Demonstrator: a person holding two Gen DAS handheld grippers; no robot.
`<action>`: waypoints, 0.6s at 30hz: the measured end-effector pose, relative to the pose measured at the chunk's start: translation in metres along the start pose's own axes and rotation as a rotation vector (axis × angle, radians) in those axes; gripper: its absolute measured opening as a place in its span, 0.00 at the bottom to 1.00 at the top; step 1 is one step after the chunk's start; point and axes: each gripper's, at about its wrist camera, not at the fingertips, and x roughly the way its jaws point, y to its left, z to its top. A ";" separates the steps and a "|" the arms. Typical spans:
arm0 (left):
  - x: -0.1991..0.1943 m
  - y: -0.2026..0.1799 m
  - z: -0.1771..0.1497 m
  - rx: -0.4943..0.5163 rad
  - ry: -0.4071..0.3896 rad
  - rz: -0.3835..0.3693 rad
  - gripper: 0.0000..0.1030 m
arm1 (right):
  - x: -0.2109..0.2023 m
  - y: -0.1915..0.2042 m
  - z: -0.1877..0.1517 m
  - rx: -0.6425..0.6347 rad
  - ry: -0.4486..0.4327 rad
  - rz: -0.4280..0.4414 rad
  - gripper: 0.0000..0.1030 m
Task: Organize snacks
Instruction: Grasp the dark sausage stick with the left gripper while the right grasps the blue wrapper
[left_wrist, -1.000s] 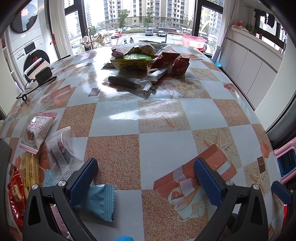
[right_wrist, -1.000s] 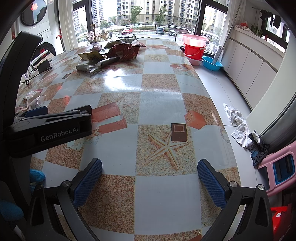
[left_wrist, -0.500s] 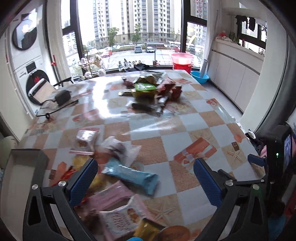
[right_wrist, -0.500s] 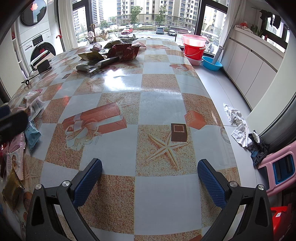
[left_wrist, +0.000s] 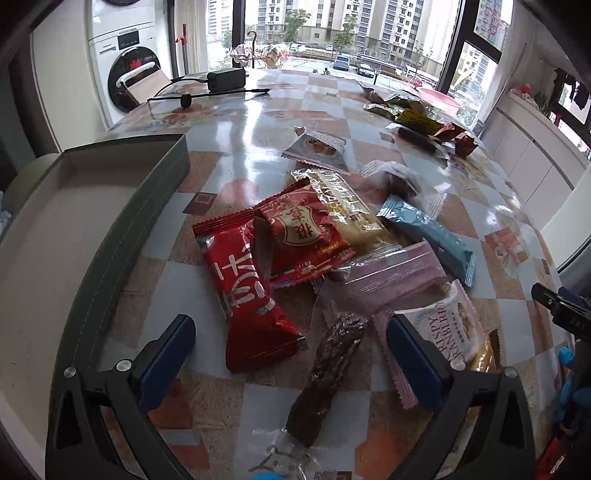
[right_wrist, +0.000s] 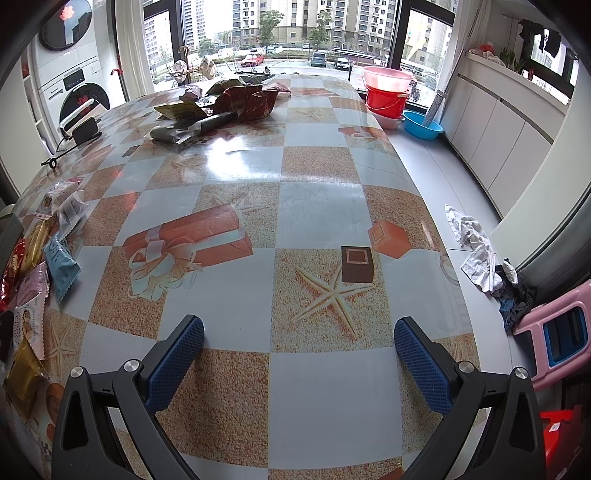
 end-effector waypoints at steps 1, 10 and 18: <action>0.001 -0.002 -0.001 0.017 0.001 0.016 1.00 | 0.000 -0.001 0.001 0.002 0.005 -0.001 1.00; 0.005 -0.001 -0.003 0.070 -0.040 0.028 1.00 | -0.008 0.073 0.013 -0.097 0.058 0.182 1.00; 0.003 0.001 -0.003 0.068 -0.047 0.027 1.00 | 0.014 0.165 0.040 -0.306 0.092 0.219 1.00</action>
